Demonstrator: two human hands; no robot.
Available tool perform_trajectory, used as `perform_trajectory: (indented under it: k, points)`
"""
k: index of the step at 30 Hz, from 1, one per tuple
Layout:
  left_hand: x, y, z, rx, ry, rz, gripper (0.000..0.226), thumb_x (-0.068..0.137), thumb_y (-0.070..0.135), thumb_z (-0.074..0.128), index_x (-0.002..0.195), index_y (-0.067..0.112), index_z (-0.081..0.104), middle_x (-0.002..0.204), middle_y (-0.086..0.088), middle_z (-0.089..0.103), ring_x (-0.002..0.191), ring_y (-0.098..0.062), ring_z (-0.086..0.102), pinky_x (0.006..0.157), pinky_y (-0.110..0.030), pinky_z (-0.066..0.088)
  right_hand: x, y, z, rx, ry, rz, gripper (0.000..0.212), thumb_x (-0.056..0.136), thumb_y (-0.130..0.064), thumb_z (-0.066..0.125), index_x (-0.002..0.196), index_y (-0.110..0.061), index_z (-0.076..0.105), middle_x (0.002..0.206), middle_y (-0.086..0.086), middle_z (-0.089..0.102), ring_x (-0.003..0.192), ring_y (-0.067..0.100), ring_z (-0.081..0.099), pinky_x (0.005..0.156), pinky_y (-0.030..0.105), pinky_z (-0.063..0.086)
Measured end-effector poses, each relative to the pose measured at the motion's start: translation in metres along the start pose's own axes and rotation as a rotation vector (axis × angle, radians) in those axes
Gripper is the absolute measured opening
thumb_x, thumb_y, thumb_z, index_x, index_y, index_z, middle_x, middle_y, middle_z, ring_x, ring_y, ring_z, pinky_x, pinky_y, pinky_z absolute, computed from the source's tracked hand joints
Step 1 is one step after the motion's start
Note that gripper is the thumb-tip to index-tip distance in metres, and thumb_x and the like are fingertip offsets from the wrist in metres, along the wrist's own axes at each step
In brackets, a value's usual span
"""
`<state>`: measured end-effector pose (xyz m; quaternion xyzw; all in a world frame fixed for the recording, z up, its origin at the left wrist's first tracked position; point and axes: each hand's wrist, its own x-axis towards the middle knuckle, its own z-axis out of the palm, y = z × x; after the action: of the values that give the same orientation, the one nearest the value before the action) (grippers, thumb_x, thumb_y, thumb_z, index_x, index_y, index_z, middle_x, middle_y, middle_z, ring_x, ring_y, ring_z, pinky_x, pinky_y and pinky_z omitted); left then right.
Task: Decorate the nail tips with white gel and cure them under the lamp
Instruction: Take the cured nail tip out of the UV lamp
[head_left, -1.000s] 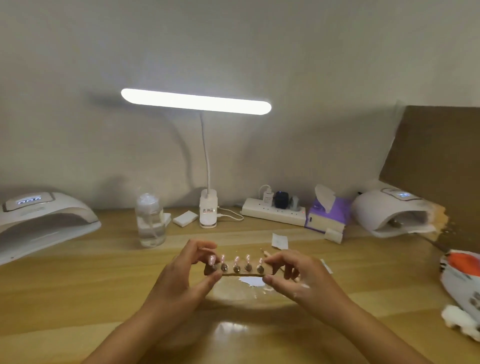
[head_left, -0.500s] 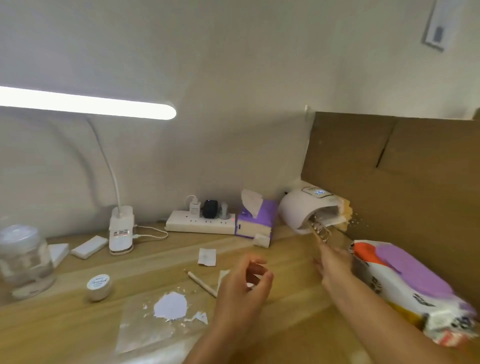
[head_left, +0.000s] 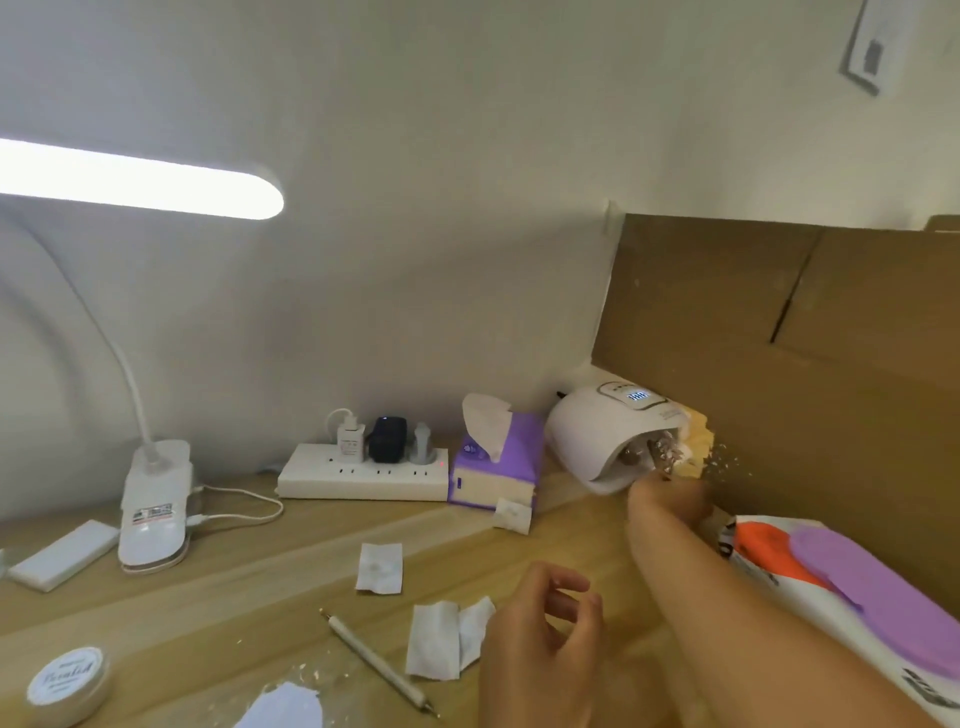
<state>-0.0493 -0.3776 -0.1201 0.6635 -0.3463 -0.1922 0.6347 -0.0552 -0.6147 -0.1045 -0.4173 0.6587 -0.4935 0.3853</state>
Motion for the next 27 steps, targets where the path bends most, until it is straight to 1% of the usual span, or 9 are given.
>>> perform_trajectory:
  k: [4,11,15,17,18,20,22,25,27]
  points:
    - [0.003,0.001,0.004,0.03,0.0,-0.005,0.009,0.085,0.03,0.067,0.079,0.035,0.062,0.064,0.025,0.063,0.048,-0.001,0.051,0.056,-0.013,0.039,0.022,-0.007,0.009,-0.118,-0.065,-0.017,0.047,0.094,-0.006,0.061,0.138,0.007,0.048,0.141,0.027,0.052,0.128,0.041,0.053,0.104,0.049,0.047]
    - [0.006,-0.002,0.006,0.07,-0.027,-0.013,0.011,0.085,0.033,0.065,0.075,0.035,0.061,0.066,0.027,0.063,0.047,-0.001,0.051,0.056,-0.016,0.041,0.046,-0.013,0.016,-0.209,-0.159,-0.049,0.032,0.095,-0.006,0.058,0.126,0.003,0.06,0.13,0.025,0.061,0.121,0.04,0.058,0.099,0.044,0.048]
    - [0.006,-0.003,0.006,0.075,-0.027,-0.016,0.009,0.085,0.035,0.065,0.077,0.033,0.062,0.07,0.028,0.064,0.05,-0.001,0.051,0.058,-0.016,0.042,0.053,-0.008,0.019,-0.154,-0.213,-0.073,0.034,0.09,-0.002,0.058,0.124,0.002,0.061,0.123,0.026,0.065,0.109,0.037,0.063,0.082,0.037,0.047]
    - [0.005,-0.002,0.006,0.076,-0.022,-0.013,0.009,0.085,0.035,0.065,0.077,0.032,0.063,0.07,0.029,0.063,0.051,-0.001,0.051,0.058,-0.014,0.041,0.053,-0.006,0.019,-0.15,-0.232,-0.091,0.033,0.089,-0.002,0.056,0.122,0.001,0.061,0.119,0.026,0.066,0.109,0.04,0.063,0.083,0.04,0.05]
    - [0.004,-0.002,0.005,0.081,-0.021,-0.012,0.009,0.085,0.035,0.066,0.077,0.032,0.063,0.07,0.03,0.063,0.052,-0.001,0.051,0.057,-0.013,0.04,0.053,-0.005,0.019,-0.159,-0.256,-0.09,0.033,0.09,-0.002,0.054,0.122,0.001,0.06,0.117,0.026,0.065,0.103,0.04,0.064,0.082,0.041,0.052]
    - [0.004,-0.001,0.005,0.093,-0.028,-0.009,0.01,0.086,0.036,0.065,0.077,0.032,0.063,0.071,0.033,0.062,0.054,0.0,0.052,0.057,-0.011,0.04,0.054,-0.009,0.015,-0.119,-0.315,-0.067,0.038,0.093,0.002,0.049,0.129,-0.002,0.058,0.116,0.022,0.063,0.079,0.031,0.062,0.067,0.037,0.054]
    - [0.004,-0.001,0.005,0.106,-0.037,-0.005,0.01,0.086,0.037,0.065,0.077,0.032,0.063,0.073,0.034,0.062,0.055,0.001,0.053,0.058,-0.011,0.041,0.053,-0.012,0.012,-0.034,-0.344,-0.038,0.043,0.095,0.002,0.046,0.136,-0.007,0.053,0.123,0.019,0.06,0.069,0.024,0.056,0.058,0.032,0.052]
    - [0.002,0.0,0.003,0.086,-0.022,-0.016,0.01,0.086,0.036,0.065,0.077,0.032,0.063,0.073,0.031,0.063,0.054,0.001,0.052,0.06,-0.013,0.042,0.03,-0.008,0.012,0.058,-0.226,-0.048,0.032,0.092,-0.002,0.051,0.123,-0.003,0.054,0.12,0.015,0.06,0.08,0.024,0.058,0.063,0.031,0.046]
    - [0.002,0.001,0.003,0.05,-0.004,-0.029,0.011,0.086,0.033,0.066,0.075,0.032,0.064,0.072,0.025,0.065,0.052,-0.001,0.051,0.059,-0.014,0.043,0.005,-0.009,0.013,0.136,-0.194,-0.189,0.015,0.09,-0.003,0.054,0.105,-0.005,0.056,0.109,0.01,0.06,0.085,0.024,0.059,0.064,0.027,0.04]
